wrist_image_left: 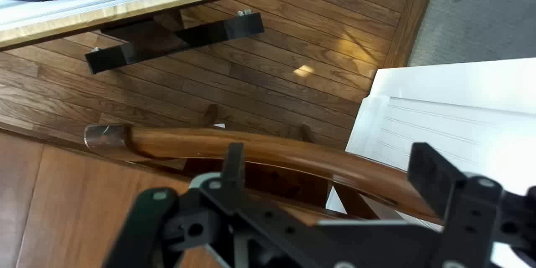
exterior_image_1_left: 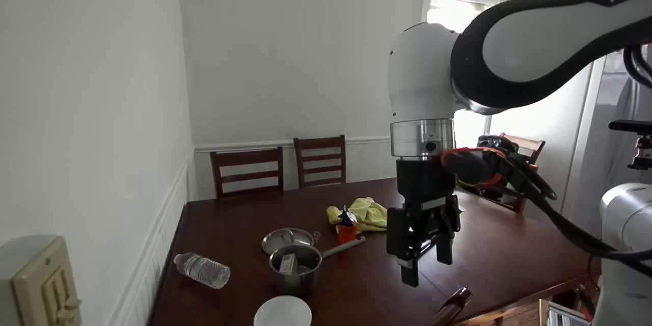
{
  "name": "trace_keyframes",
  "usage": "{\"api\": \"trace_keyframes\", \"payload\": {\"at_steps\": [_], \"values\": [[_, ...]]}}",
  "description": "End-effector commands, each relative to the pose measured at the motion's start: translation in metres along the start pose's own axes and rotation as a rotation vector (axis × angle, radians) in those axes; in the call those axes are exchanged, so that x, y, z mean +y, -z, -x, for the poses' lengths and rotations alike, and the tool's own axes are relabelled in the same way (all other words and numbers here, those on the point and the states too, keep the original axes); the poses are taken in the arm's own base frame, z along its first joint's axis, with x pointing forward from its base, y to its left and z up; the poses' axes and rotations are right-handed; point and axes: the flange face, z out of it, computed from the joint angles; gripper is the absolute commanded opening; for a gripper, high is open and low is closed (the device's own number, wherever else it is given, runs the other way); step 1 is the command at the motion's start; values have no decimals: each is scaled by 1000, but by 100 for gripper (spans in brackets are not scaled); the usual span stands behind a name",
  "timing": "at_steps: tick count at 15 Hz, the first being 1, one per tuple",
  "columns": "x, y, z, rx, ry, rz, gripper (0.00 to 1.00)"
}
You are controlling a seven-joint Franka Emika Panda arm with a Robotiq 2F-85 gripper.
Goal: Unfold the green towel to the right, pick up one end of the green towel and turn it over
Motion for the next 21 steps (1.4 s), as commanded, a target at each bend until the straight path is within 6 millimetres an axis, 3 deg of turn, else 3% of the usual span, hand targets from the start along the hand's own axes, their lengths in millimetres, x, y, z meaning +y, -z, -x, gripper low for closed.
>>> {"api": "trace_keyframes", "payload": {"at_steps": [1, 5, 10, 11, 13, 18, 19, 21], "values": [[0, 0, 0, 0, 0, 0, 100], [42, -6, -17, 31, -115, -58, 100], [125, -22, -39, 57, -317, -111, 100], [135, 3, -58, 86, -360, -105, 100], [171, 13, -65, 162, -435, -50, 100], [252, 46, -60, 280, -563, 180, 100], [236, 32, -69, 238, -502, 120, 100], [242, 34, -68, 246, -511, 127, 100]]}}
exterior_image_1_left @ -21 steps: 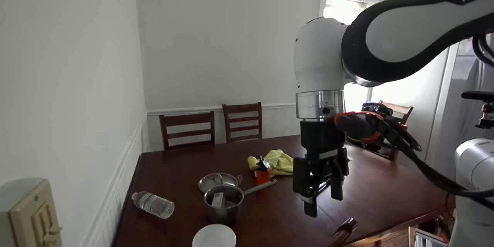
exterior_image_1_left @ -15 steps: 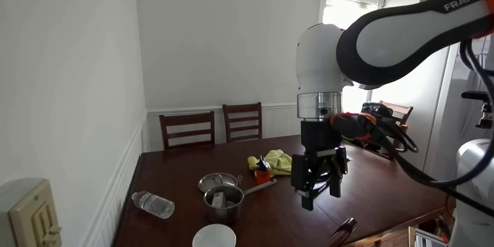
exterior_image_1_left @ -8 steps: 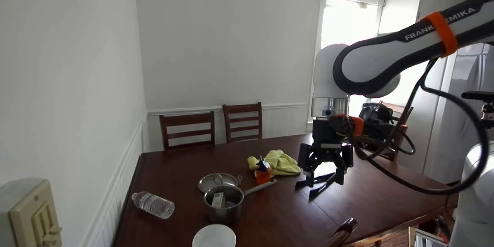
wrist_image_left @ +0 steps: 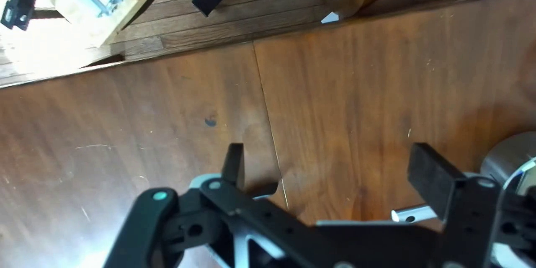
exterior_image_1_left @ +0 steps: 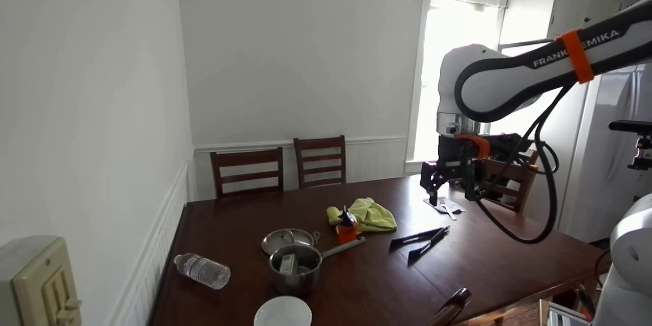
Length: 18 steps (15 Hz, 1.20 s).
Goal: Unfold the green towel to the right, pick up one end of the green towel and turn it over
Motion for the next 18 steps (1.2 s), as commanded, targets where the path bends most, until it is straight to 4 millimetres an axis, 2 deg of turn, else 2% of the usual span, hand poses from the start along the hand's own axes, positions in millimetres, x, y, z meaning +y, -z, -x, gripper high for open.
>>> {"api": "trace_keyframes", "payload": {"at_steps": [1, 8, 10, 12, 13, 16, 18], "values": [[-2, 0, 1, -3, 7, 1, 100], [-6, -2, 3, -6, 18, 3, 100], [-9, -7, -21, -10, -71, -55, 100], [-12, -16, -63, -3, -152, -107, 100], [-16, -19, -77, 11, -172, -132, 100], [-35, -26, -123, 61, -175, -180, 100], [-47, -29, -161, 92, -156, -179, 100]]}}
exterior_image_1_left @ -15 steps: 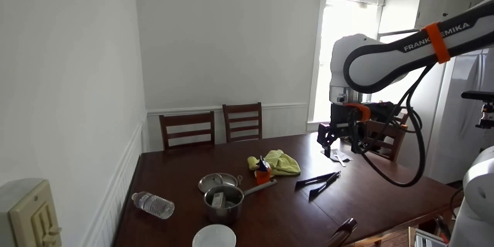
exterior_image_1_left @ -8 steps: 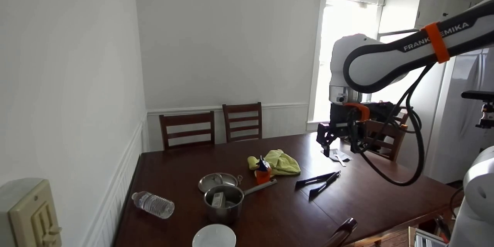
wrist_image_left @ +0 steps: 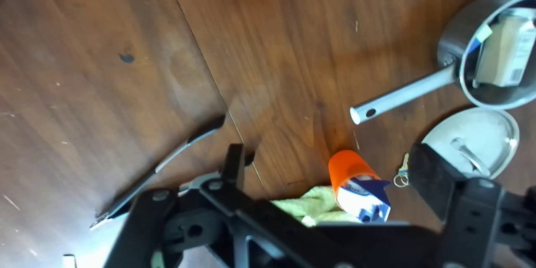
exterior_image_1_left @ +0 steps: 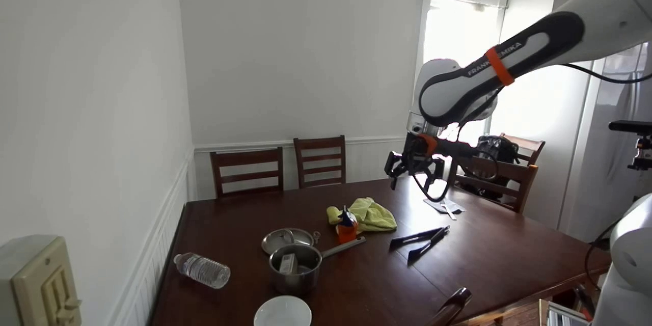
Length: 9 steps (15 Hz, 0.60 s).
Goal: Unfold the green towel to the right, pick up one end of the green towel and turn it over
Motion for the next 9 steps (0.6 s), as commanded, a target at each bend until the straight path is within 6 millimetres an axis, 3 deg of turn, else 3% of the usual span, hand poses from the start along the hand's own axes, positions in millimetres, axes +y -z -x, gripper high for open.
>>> {"api": "trace_keyframes", "payload": {"at_steps": [1, 4, 9], "values": [[-34, -22, -70, 10, -13, -15, 100], [-42, -39, -126, 0, -83, 18, 100], [-38, -61, -213, 28, -218, 62, 100]]}}
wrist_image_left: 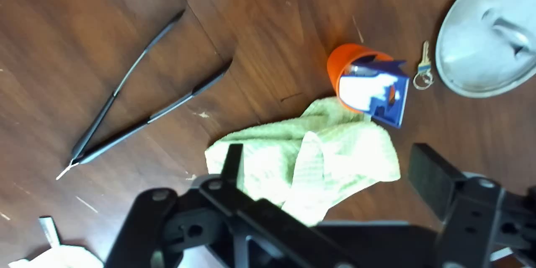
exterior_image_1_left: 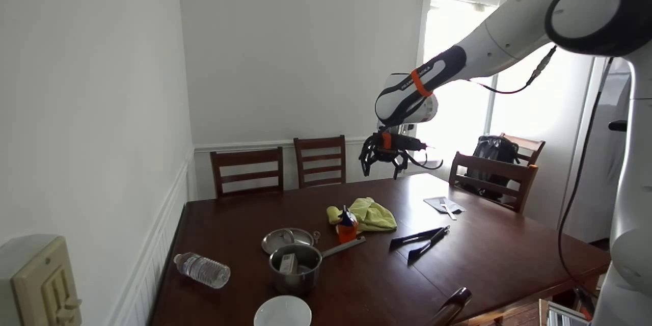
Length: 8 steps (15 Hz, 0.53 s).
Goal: Unfold the green towel to the right, pick up one end of the green towel and turn it over
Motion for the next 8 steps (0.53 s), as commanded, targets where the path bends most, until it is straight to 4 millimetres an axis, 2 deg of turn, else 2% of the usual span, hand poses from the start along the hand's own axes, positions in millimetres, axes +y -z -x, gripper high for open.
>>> {"api": "trace_keyframes", "payload": {"at_steps": [1, 2, 3, 7, 8], "values": [[-1, -4, -18, 3, -22, 11, 100], [-1, -9, -27, 6, -28, 19, 100], [-1, -13, -28, 4, -26, 25, 100], [-6, -10, -21, 3, -13, 20, 100], [-6, -15, -32, -5, -47, 38, 100]]}}
